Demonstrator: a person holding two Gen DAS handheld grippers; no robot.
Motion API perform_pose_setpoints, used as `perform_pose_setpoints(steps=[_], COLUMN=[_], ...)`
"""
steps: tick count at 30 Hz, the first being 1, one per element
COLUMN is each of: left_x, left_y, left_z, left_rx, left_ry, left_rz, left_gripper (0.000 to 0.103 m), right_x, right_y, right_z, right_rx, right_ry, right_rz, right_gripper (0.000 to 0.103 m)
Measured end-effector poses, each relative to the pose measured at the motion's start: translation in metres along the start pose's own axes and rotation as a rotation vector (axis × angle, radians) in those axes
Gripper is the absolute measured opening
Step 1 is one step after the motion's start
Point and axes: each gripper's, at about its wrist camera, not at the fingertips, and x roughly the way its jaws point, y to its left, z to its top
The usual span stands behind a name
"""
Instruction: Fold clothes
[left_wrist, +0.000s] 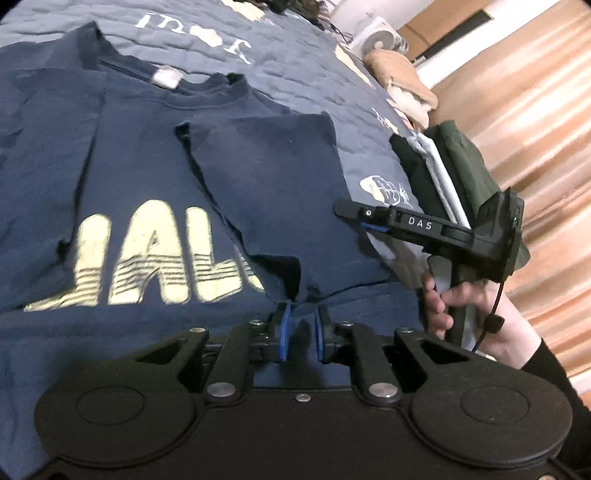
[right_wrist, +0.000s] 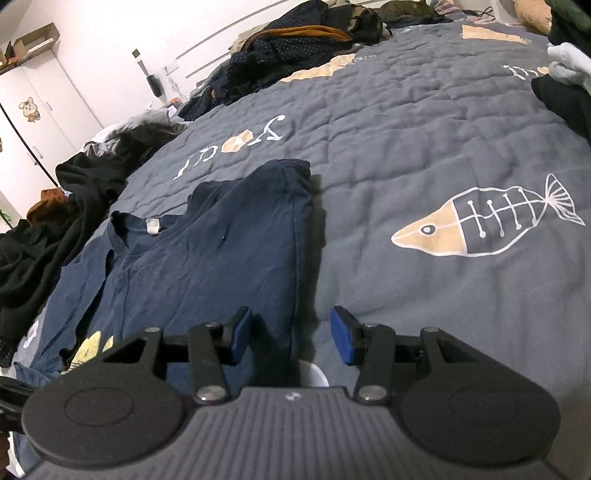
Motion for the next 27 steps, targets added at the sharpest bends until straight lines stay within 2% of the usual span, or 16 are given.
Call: perform_pose_setpoints(steps=[1,4,6,9,10,11,14,17,21,24,27], left_x=[-0.002,-0.003,0.003,0.014,0.018,0.021,0.02,0.012,-0.009,-0.021,-0.017], left_y=[0.002,0.008,0.011,0.012,0.012,0.011,0.008,0.008,0.009,0.003,-0.012], left_z=[0.002,0.01,0.016,0.019,0.019,0.018,0.011,0.004,-0.001,0.009,0.036], left_rx=[-0.023,-0.107,-0.138,-0.156,-0.16,-0.146,-0.086,-0.048,-0.037,-0.017,0.032], left_ry=[-0.024,-0.087,-0.11,-0.122,-0.12,-0.11,-0.071,-0.049,-0.057,-0.112,-0.139], left_rz=[-0.005,-0.013,-0.014,0.007,0.01,0.022,0.081,0.121,0.138,0.154,0.136], left_gripper=[0.018,0.044,0.045,0.043,0.038,0.027,0.014,0.013,0.013,0.014,0.014], right_x=[0.0,0.0,0.0,0.001,0.001,0.001,0.001,0.0,-0.002,-0.005,-0.01], right_y=[0.0,0.001,0.001,0.002,0.002,0.001,0.002,0.0,-0.002,-0.004,-0.005], right_z=[0.0,0.0,0.0,0.0,0.0,0.0,0.0,0.001,0.004,0.005,0.008], right_rx=[-0.001,-0.002,-0.004,-0.014,-0.016,-0.018,-0.022,-0.01,0.02,0.042,0.055], right_ry=[0.0,0.002,0.002,0.004,0.005,0.006,0.009,0.011,0.014,0.017,0.023], right_rz=[-0.001,-0.002,-0.002,-0.004,-0.004,-0.004,-0.002,0.006,0.004,0.003,0.001], right_gripper=[0.046,0.047,0.047,0.047,0.047,0.047,0.047,0.047,0.047,0.047,0.047])
